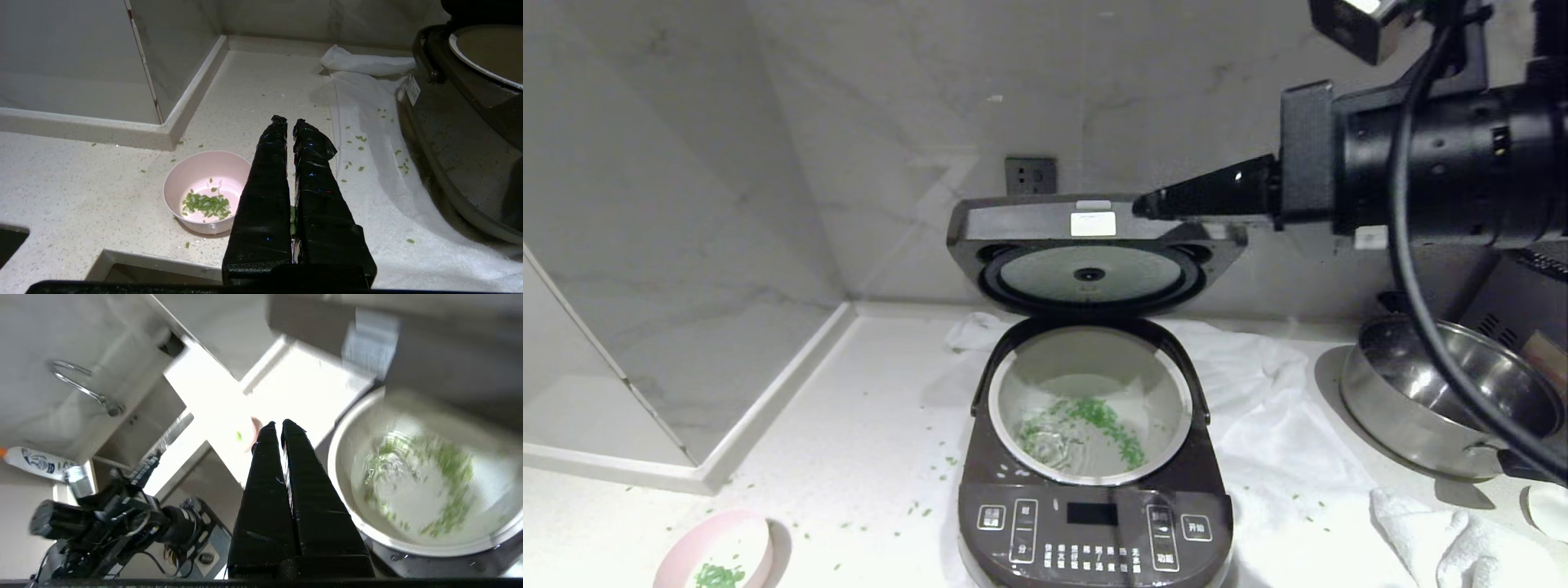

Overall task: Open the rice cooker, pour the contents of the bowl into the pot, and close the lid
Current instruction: Open the rice cooker, then pick up the bowl on the table

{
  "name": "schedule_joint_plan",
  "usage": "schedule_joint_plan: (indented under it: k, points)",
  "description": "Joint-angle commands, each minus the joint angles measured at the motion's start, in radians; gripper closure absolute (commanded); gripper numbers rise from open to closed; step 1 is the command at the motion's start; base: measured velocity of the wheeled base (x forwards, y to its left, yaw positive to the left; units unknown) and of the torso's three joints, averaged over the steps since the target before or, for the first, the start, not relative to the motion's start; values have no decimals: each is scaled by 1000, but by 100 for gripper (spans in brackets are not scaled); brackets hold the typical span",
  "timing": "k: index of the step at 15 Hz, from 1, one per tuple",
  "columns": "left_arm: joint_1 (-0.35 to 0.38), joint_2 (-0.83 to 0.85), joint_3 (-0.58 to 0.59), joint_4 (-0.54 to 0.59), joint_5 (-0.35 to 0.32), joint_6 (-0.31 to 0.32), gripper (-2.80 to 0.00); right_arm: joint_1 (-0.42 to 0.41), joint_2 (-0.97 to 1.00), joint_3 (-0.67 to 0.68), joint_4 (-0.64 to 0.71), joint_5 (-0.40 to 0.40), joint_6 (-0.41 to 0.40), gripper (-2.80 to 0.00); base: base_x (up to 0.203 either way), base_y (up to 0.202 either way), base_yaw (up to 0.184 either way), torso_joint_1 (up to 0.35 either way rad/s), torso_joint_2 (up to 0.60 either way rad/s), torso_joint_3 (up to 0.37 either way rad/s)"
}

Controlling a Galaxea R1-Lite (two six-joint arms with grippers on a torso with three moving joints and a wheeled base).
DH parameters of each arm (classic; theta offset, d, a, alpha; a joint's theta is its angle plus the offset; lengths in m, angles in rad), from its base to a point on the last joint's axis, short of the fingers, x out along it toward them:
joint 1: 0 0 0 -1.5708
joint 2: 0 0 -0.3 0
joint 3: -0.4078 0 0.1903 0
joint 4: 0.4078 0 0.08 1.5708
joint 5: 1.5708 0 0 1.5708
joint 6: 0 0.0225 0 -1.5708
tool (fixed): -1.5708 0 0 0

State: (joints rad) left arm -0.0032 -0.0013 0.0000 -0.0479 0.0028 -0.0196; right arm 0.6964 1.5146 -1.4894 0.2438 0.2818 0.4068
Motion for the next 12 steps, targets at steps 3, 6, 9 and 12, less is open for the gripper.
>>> schedule_joint_plan:
  k: [3, 6, 9, 12]
  points:
    - [0, 0, 13, -1, 0, 0, 0, 0, -157, 51, 4, -208, -125, 0, 0, 0, 0, 0, 0, 0]
    - [0, 0, 12, 0, 0, -2, 0, -1, -259, 144, 4, -429, -195, 0, 0, 0, 0, 0, 0, 0]
    - [0, 0, 14, 0, 0, 0, 0, -23, -373, 239, 3, -559, -246, 0, 0, 0, 0, 0, 0, 0]
    - [0, 0, 14, 0, 0, 0, 0, -113, -491, 309, 5, -639, -330, 0, 0, 0, 0, 0, 0, 0]
